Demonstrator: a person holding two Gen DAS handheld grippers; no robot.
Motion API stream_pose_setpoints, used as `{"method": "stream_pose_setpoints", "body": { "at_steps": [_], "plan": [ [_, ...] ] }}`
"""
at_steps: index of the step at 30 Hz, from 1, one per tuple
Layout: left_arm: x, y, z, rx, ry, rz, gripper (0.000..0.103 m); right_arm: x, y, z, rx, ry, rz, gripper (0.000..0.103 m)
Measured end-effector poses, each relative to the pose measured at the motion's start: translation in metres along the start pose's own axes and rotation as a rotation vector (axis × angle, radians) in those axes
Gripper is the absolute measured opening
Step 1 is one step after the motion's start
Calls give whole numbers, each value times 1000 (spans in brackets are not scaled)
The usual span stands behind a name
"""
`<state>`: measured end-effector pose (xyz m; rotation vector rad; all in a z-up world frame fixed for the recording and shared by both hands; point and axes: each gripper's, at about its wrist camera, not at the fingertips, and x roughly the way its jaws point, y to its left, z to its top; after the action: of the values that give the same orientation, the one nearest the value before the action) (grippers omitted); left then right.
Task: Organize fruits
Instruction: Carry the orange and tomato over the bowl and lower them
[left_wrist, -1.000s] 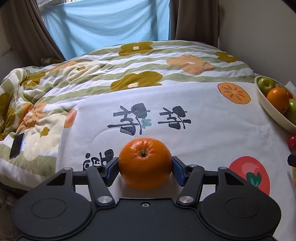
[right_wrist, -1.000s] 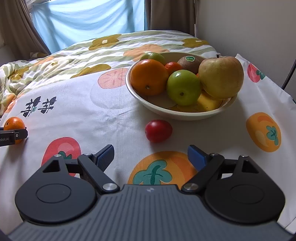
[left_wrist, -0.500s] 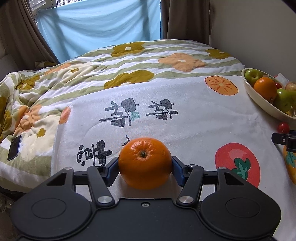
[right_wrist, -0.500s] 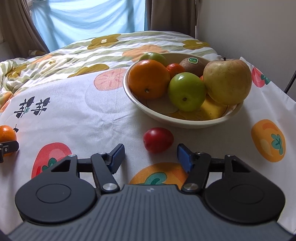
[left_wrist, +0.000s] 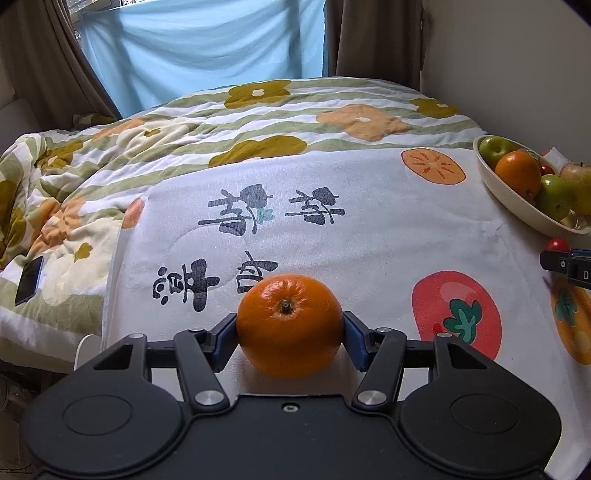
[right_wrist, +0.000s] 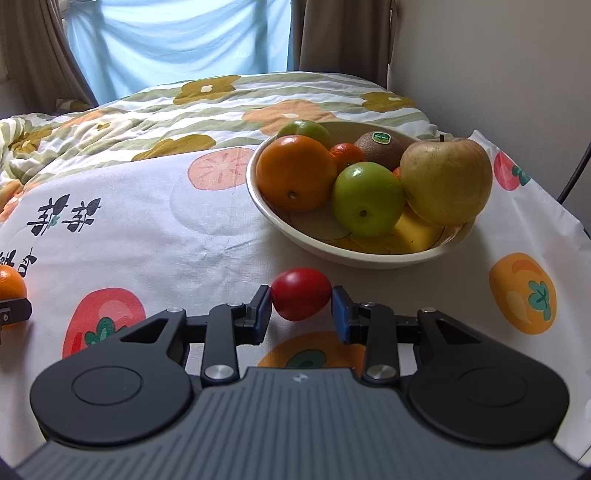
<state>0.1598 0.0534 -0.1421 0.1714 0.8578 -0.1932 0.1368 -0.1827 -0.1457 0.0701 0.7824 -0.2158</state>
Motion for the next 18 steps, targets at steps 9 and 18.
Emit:
{"method": "stream_pose_setpoints", "body": {
  "at_steps": [9,18],
  "plan": [
    [-40,-14,10,-16,-51,-5,63,-35,3,9,-18,-17,63,50],
    [-81,-59,40,-8,-116,-49,63,-72,-27,38,-11,-67,99,50]
  ]
}}
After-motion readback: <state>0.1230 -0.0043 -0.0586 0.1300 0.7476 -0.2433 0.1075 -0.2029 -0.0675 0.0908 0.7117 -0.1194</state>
